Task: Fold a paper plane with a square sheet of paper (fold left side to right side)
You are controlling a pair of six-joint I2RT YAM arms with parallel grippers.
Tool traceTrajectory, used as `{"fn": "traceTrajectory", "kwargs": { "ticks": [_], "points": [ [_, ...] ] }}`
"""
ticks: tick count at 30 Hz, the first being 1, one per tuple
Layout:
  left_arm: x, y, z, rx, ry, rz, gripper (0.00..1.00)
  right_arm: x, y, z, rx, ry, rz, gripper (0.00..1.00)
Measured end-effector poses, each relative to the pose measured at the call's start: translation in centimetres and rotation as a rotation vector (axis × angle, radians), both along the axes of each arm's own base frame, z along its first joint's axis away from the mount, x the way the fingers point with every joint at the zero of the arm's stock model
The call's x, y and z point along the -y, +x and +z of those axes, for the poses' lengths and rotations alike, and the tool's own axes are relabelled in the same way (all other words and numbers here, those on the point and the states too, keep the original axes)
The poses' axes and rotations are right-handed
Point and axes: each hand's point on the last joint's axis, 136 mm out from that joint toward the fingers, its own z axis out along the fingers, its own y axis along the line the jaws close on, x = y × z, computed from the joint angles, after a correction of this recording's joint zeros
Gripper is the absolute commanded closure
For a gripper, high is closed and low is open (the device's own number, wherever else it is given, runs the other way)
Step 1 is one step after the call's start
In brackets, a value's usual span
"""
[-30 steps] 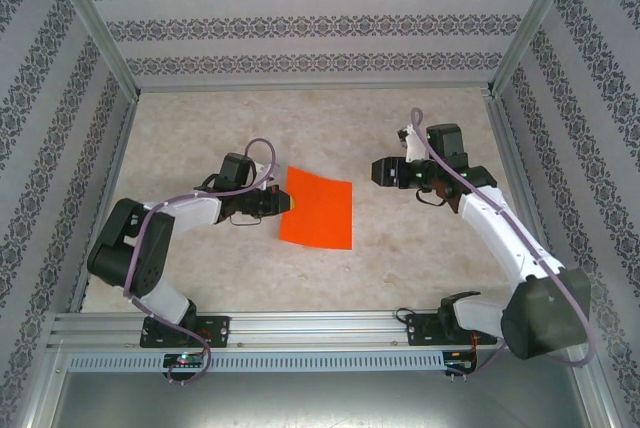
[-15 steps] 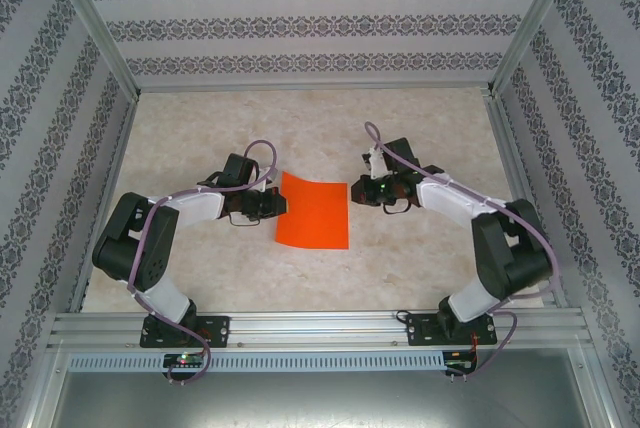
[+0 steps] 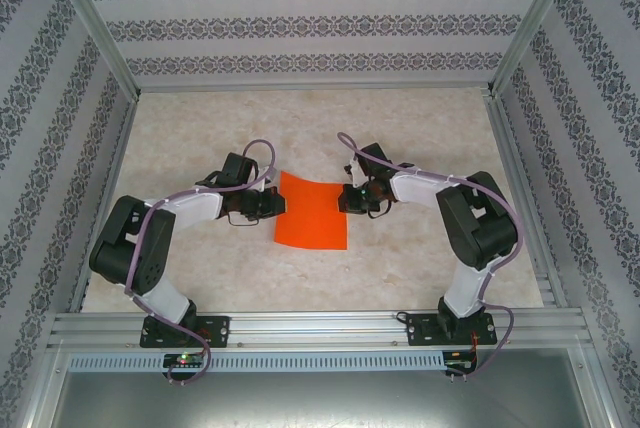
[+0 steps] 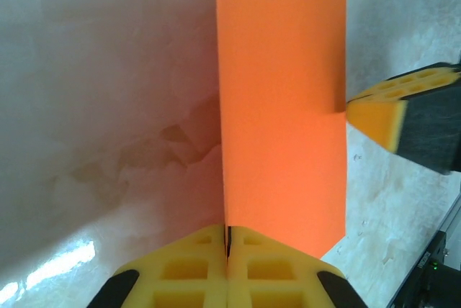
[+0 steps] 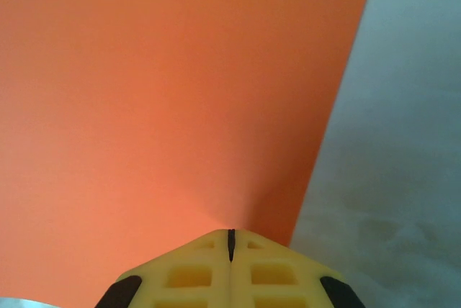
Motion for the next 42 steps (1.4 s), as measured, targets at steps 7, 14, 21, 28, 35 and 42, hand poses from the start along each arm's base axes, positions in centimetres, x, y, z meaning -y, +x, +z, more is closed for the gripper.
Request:
{"fn": "traceTrajectory", "kwargs": {
  "ticks": [7, 14, 21, 28, 35, 42],
  "points": [
    [0.8, 0.6, 1.9, 0.032, -0.039, -0.015, 0.66, 0.2, 0.0, -0.4, -0.005, -0.019, 0.009, 1.00],
    [4.1, 0.3, 4.2, 0.062, -0.097, -0.097, 0.50, 0.2, -0.1, -0.4, -0.003, -0.020, 0.012, 1.00],
    [7.6, 0.9, 5.3, 0.091, -0.124, -0.173, 0.47, 0.2, 0.0, -0.4, 0.002, -0.016, 0.012, 1.00],
    [8.3, 0.7, 2.2, 0.022, -0.098, -0.188, 0.54, 0.1, 0.2, 1.1, 0.046, 0.009, 0.009, 0.93],
    [9.0, 0.9, 2.2, 0.022, -0.099, -0.198, 0.66, 0.7, 1.6, 6.3, 0.167, 0.166, -0.066, 0.68],
    [9.1, 1.2, 2.4, 0.031, -0.099, -0.196, 0.75, -0.6, 1.4, 7.0, 0.121, 0.341, -0.101, 0.61]
  ]
}}
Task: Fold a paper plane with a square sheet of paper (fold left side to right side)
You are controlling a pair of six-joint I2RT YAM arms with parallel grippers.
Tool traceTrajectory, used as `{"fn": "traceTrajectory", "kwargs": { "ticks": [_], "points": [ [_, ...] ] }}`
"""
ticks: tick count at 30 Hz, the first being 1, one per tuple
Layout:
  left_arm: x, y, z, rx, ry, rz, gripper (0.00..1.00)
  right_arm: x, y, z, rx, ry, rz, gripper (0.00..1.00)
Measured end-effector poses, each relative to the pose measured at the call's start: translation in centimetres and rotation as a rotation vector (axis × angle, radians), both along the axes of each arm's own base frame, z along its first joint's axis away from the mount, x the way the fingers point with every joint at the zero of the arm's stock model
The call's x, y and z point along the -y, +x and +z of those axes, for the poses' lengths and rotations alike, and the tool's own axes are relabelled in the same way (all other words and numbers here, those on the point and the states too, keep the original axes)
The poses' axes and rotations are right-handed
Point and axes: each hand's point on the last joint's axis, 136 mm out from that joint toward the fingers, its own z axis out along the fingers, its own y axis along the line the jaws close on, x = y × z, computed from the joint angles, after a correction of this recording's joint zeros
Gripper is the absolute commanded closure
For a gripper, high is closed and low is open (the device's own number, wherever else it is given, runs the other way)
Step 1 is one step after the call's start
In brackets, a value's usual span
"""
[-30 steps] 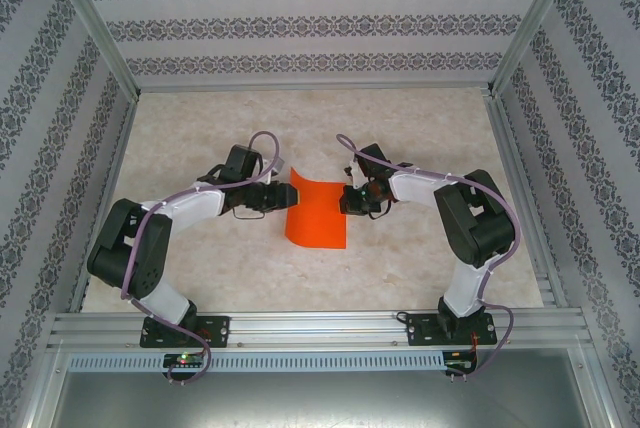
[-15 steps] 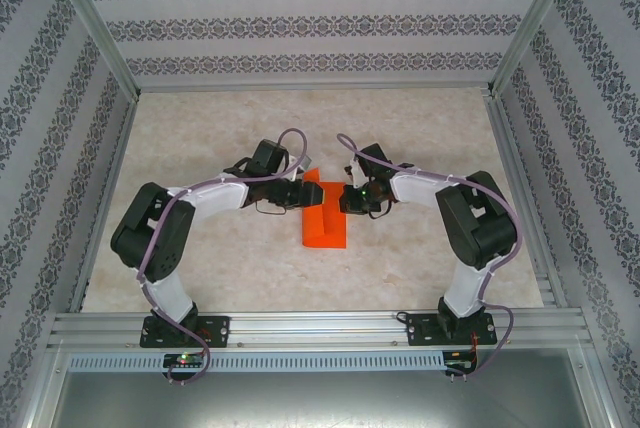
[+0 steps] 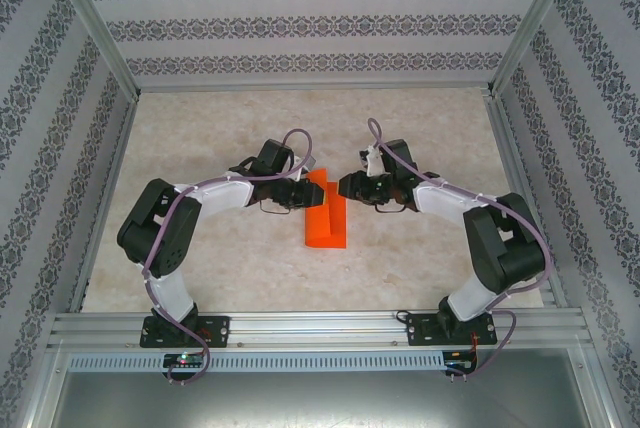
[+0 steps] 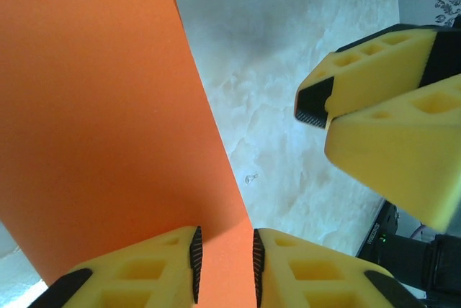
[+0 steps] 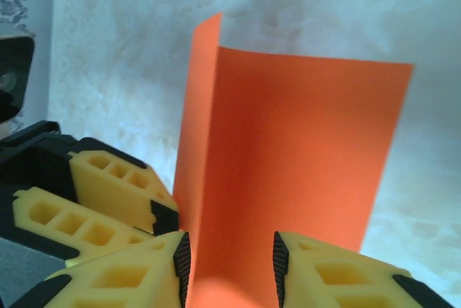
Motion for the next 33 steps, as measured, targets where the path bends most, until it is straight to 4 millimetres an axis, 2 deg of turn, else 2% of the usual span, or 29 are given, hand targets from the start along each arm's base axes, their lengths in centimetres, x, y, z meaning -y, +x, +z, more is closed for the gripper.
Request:
{"fn": "traceTrajectory", "kwargs": {
  "ticks": [10, 24, 29, 33],
  "points": [
    [0.3, 0.0, -0.2, -0.002, 0.005, -0.005, 0.80, -2.5, -0.3, -1.6, -0.087, 0.097, 0.031, 0.64],
    [0.3, 0.1, -0.2, -0.002, 0.008, -0.002, 0.83, -2.9, -0.9, -1.9, -0.107, 0.099, 0.052, 0.94],
    [0.2, 0.2, -0.3, 0.005, 0.013, -0.001, 0.76, -2.6, -1.2, -2.4, -0.123, 0.074, 0.049, 0.96],
    [-0.3, 0.3, 0.0, 0.020, 0.038, 0.017, 0.65, -2.1, -1.2, -3.1, -0.129, 0.029, 0.041, 0.96]
  ]
}}
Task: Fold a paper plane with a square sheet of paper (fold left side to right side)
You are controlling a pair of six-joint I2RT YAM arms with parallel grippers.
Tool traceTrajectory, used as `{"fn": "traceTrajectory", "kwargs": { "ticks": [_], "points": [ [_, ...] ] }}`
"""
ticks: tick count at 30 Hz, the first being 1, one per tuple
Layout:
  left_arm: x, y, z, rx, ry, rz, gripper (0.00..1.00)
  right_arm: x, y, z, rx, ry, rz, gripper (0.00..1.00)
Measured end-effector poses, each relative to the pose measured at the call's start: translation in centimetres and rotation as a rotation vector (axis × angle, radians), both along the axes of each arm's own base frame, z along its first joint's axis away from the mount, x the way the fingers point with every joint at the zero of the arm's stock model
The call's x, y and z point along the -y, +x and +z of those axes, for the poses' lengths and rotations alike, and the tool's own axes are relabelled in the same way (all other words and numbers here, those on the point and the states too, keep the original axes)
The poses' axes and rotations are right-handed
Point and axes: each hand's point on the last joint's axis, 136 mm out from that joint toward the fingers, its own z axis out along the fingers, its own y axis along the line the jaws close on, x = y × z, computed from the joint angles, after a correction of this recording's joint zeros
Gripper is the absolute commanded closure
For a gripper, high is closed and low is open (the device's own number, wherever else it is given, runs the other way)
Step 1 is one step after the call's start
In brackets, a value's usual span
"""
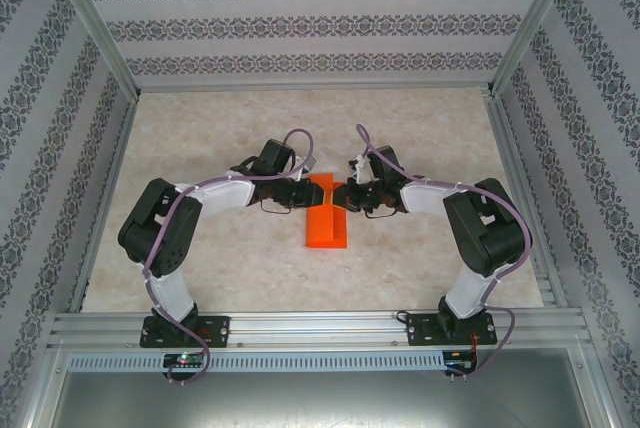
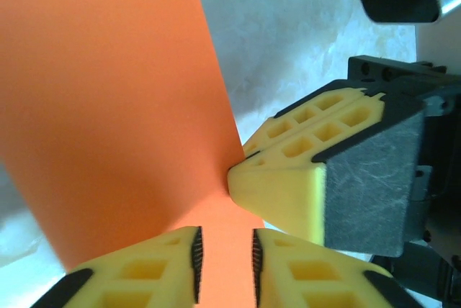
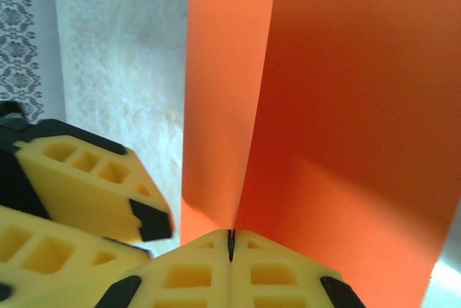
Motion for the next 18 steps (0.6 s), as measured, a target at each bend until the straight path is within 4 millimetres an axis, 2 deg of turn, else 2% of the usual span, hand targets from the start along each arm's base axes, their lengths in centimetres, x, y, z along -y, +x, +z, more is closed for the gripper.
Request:
{"fn": "traceTrajectory", "kwargs": {
  "ticks": [4, 7, 13, 18],
  "points": [
    [-1.1, -0.2, 1.4, 0.042, 0.033, 0.034, 0.54, 0.6, 0.1, -0.6, 0.003, -0.053, -0.006, 0.96],
    [-1.9, -0.2, 1.9, 0.062, 0.063, 0.065, 0.51, 1.0, 0.3, -0.9, 0.009, -0.093, -0.011, 0.95],
    [-3.2, -0.6, -0.2, 0.028, 0.138, 0.103, 0.48, 1.8, 0.3, -1.6, 0.016, -0.158, -0.017, 0.95],
    [-3.0, -1.0, -2.7, -0.039, 0.171, 0.109, 0.47, 2.4, 0.1, -2.2, 0.009, -0.196, -0.019, 0.94]
  ]
}}
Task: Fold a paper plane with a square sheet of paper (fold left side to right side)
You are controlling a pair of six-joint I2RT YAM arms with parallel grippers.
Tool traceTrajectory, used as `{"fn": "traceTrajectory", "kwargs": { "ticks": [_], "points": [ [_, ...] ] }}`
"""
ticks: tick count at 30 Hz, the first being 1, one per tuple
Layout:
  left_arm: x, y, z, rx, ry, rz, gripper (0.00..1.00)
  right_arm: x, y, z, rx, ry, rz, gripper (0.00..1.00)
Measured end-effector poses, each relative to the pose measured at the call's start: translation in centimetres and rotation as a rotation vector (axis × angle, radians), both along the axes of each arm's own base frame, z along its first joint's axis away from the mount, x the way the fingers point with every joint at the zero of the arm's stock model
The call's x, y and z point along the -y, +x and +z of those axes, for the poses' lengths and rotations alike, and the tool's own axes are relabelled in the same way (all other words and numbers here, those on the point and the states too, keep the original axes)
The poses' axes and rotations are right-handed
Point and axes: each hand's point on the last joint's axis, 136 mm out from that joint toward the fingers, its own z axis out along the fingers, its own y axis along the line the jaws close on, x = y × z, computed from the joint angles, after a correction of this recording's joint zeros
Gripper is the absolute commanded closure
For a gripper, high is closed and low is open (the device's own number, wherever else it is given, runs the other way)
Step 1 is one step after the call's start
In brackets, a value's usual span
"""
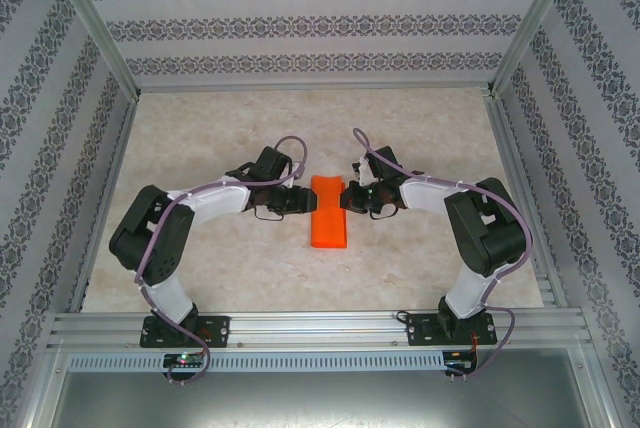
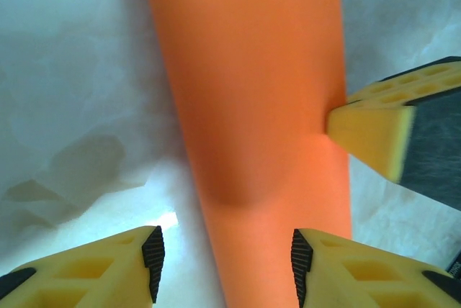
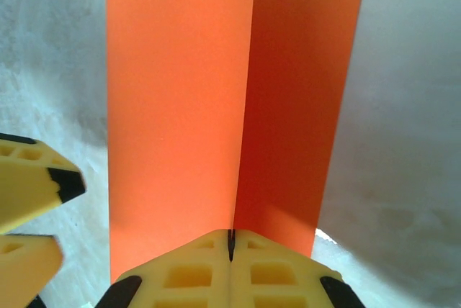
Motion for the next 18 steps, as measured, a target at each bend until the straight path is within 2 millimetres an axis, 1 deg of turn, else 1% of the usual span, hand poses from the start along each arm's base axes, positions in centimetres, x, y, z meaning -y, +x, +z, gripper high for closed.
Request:
{"fn": "traceTrajectory", "kwargs": {
  "ticks": [4, 7, 18],
  "points": [
    [0.2, -0.4, -1.7, -0.047, 0.018, 0.006, 0.48, 0.1, -0.1, -0.2, -0.002, -0.009, 0.003, 0.94],
    [0.4, -0.6, -2.3, -0.066, 0.024, 0.007, 0.49, 0.1, -0.1, -0.3, -0.003, -0.013, 0.004, 0.93],
    [0.8, 0.0, -2.4, -0.074, 0.027, 0.026, 0.50, 0.6, -0.3, -0.7, -0.002, -0.044, 0.011, 0.93]
  ]
}}
